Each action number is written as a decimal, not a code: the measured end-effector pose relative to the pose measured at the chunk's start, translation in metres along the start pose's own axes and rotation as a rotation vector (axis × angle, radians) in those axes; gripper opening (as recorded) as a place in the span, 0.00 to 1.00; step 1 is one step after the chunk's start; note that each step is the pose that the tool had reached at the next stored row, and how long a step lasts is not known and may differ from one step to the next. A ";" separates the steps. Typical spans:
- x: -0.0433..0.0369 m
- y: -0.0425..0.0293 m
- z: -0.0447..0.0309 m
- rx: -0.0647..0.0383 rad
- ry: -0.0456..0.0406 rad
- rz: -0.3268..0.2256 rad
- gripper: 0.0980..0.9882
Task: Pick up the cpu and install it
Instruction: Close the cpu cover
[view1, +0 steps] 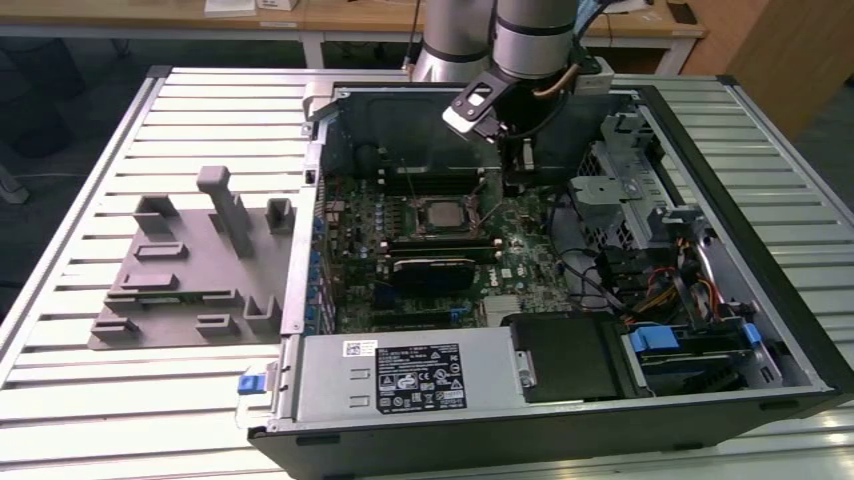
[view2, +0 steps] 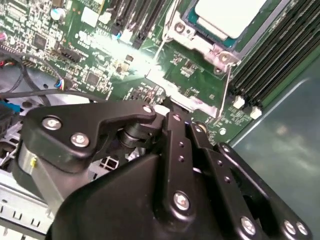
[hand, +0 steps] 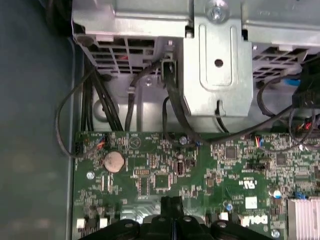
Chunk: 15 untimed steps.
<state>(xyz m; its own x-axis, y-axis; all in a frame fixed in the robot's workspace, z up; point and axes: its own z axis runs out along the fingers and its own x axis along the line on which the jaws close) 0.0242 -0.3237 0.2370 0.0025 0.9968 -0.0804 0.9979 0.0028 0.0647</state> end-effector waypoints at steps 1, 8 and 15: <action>0.0000 -0.0015 -0.0001 0.000 0.0000 0.000 0.01; 0.0000 -0.0118 -0.0008 0.000 0.0000 0.000 0.01; 0.0000 -0.0196 -0.0013 -0.001 0.0005 0.000 0.01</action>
<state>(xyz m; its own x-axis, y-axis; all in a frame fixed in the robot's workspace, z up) 0.0046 -0.3237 0.2370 0.0025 0.9968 -0.0800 0.9978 0.0027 0.0655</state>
